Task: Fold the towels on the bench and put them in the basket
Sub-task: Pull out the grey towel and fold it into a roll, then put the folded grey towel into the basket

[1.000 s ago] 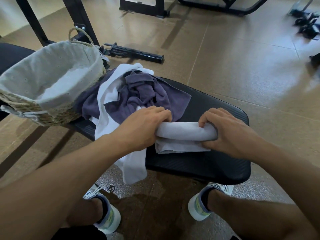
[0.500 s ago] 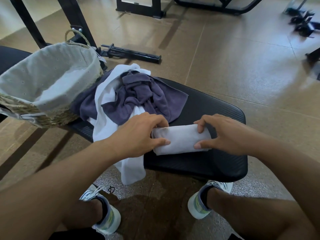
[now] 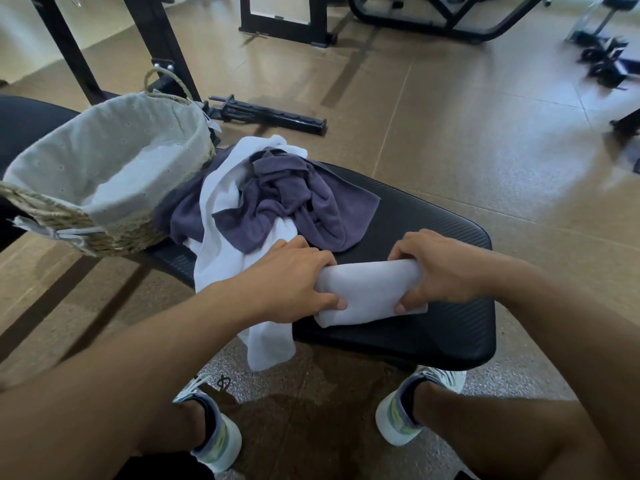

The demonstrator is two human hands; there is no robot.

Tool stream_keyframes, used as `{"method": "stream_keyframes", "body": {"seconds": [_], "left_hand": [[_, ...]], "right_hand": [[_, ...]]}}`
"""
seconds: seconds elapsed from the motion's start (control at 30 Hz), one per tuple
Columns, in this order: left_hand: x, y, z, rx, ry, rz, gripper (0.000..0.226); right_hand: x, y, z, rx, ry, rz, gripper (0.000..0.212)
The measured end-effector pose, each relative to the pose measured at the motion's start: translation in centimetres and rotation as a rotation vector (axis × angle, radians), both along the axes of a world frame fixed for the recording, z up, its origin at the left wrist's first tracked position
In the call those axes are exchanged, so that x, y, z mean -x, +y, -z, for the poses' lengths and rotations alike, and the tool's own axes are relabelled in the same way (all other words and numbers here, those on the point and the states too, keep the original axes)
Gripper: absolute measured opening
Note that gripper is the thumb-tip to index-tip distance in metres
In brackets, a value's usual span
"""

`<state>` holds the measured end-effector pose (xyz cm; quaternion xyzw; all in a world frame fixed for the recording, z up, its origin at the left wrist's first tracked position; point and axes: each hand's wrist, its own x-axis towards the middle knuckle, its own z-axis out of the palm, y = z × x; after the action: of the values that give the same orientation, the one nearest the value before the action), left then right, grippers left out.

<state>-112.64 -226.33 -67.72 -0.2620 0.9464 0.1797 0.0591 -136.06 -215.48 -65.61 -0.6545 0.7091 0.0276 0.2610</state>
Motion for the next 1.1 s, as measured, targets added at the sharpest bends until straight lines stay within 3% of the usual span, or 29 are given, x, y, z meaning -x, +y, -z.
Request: {"method": "stream_keyframes", "body": {"seconds": [0.1, 0.27, 0.33, 0.4, 0.5, 0.63, 0.73, 0.83, 0.9, 1.0, 1.1], "left_hand": [[-0.5, 0.3, -0.4, -0.152, 0.1, -0.092, 0.042], [-0.5, 1.4, -2.2, -0.435, 0.521, -0.425, 0.03], [-0.5, 1.9, -2.5, -0.536, 0.629, -0.545, 0.033], [-0.9, 2.0, -2.6, -0.57, 0.674, -0.666, 0.037], [-1.8, 1.6, -2.8, -0.601, 0.679, -0.796, 0.037], [-3.6, 0.3, -2.8, -0.579, 0.712, -0.888, 0.042], [-5.5, -0.5, -2.9, -0.547, 0.754, -0.94, 0.04], [-8.0, -1.5, -3.4, -0.467, 0.821, -0.957, 0.054], [-10.2, -2.7, -4.1, -0.29, 0.921, -1.006, 0.076], [-13.7, -5.3, -5.9, 0.158, 0.942, -1.082, 0.073], [-17.9, -8.8, -6.1, 0.394, 0.657, -1.161, 0.084]], "right_hand": [[0.4, 0.3, -0.7, 0.108, -0.332, 0.124, 0.053], [-0.8, -1.4, -3.1, 0.29, -1.279, 0.516, 0.057], [-3.0, -2.6, -3.1, 0.281, -1.411, 0.579, 0.045], [-5.9, -3.7, -2.8, 0.255, -1.378, 0.651, 0.032], [-9.2, -5.1, -2.6, 0.287, -1.242, 0.665, 0.029], [-11.8, -7.4, -3.1, 0.29, -1.225, 0.553, 0.03], [-14.5, -9.4, -3.1, 0.379, -1.085, 0.407, 0.026], [-17.5, -11.9, -3.4, 0.466, -0.991, 0.341, 0.018], [-19.5, -14.6, -4.2, 0.544, -0.895, 0.295, 0.011], [-22.1, -19.3, -6.2, 0.62, -0.763, 0.193, 0.024], [-25.3, -24.3, -7.4, 0.6, -0.598, 0.036, 0.028]]}}
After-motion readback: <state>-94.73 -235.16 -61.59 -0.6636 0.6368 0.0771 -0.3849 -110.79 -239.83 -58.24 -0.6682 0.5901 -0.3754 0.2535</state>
